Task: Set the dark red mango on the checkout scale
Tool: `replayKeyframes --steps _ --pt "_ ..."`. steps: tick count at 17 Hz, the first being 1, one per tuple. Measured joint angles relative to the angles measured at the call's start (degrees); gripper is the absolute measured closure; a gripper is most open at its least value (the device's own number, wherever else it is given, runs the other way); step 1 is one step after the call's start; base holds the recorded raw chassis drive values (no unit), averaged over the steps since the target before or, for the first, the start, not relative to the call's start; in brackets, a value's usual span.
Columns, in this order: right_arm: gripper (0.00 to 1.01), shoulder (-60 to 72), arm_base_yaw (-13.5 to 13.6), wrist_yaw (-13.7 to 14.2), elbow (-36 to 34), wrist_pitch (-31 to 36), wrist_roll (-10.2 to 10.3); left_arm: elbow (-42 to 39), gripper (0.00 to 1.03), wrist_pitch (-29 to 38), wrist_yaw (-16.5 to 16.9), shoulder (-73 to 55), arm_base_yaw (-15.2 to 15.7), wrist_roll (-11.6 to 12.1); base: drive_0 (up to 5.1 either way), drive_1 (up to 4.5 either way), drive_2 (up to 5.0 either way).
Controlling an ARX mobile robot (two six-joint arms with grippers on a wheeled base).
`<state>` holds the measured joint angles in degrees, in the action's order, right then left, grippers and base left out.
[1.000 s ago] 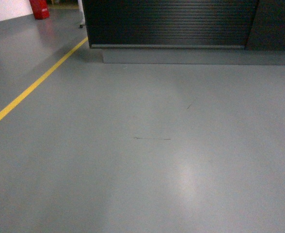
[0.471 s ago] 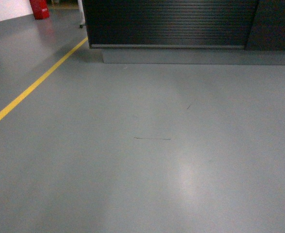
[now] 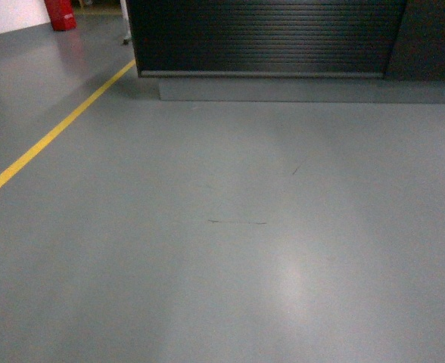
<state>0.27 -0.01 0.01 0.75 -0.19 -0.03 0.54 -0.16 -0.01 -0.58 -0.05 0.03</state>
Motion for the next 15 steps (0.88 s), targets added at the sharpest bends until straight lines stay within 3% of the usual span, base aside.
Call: replayKeyframes --steps 15 --pt "0.03 0.0 0.0 0.0 0.0 0.0 0.0 0.0 0.05 0.2 0.0 0.0 0.0 0.0 0.0 4.20 -4.2"
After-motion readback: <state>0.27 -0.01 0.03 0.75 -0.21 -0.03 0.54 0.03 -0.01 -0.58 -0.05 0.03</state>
